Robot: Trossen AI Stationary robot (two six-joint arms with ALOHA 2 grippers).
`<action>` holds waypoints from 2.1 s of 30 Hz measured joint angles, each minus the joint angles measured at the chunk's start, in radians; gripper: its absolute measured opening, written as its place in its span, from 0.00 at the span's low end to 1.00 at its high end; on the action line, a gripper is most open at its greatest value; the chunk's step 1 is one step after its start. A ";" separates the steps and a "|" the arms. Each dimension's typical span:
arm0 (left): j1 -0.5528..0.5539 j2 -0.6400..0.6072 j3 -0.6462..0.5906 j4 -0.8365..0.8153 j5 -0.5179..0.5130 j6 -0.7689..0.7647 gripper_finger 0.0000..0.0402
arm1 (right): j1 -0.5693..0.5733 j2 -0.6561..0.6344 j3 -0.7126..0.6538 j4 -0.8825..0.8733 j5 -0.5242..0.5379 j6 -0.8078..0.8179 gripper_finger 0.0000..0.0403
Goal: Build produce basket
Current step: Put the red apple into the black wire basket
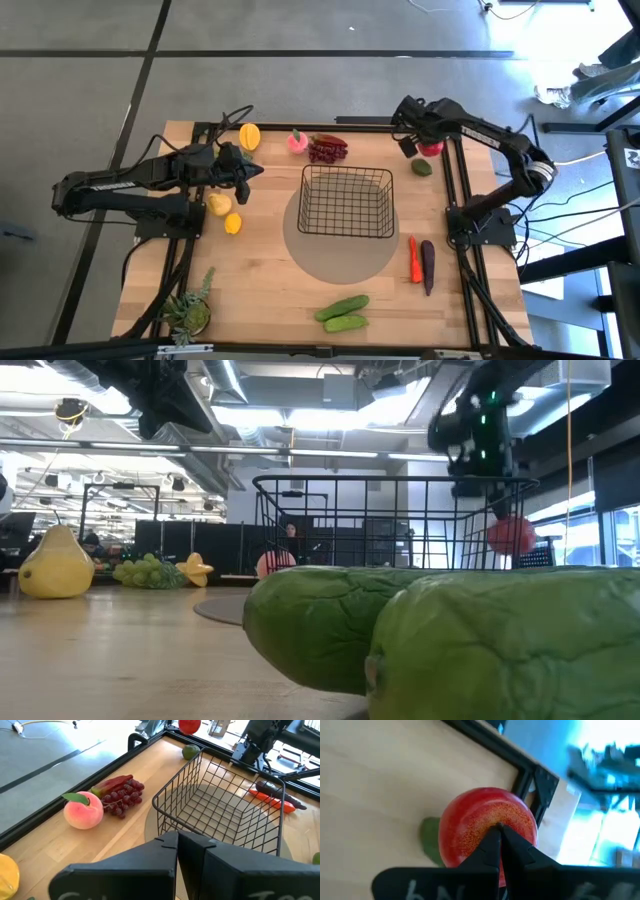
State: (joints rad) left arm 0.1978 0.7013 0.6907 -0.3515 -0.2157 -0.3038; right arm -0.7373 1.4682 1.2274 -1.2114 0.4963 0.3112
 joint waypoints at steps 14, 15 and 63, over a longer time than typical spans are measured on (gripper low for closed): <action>0.000 0.000 0.000 0.000 0.054 0.151 0.00 | 0.353 -0.064 0.300 0.020 -0.268 -0.196 0.00; 0.000 0.000 0.000 0.000 0.078 0.162 0.00 | 0.372 -0.064 0.304 0.033 -0.302 -0.209 0.00; 0.046 0.350 0.369 -0.312 0.230 0.264 0.00 | 0.602 0.340 0.303 0.017 -0.365 -0.215 0.00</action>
State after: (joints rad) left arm 0.2440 1.0515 1.0592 -0.6635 0.0146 -0.0402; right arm -0.1352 1.8085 1.5307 -1.1940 0.1314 0.0963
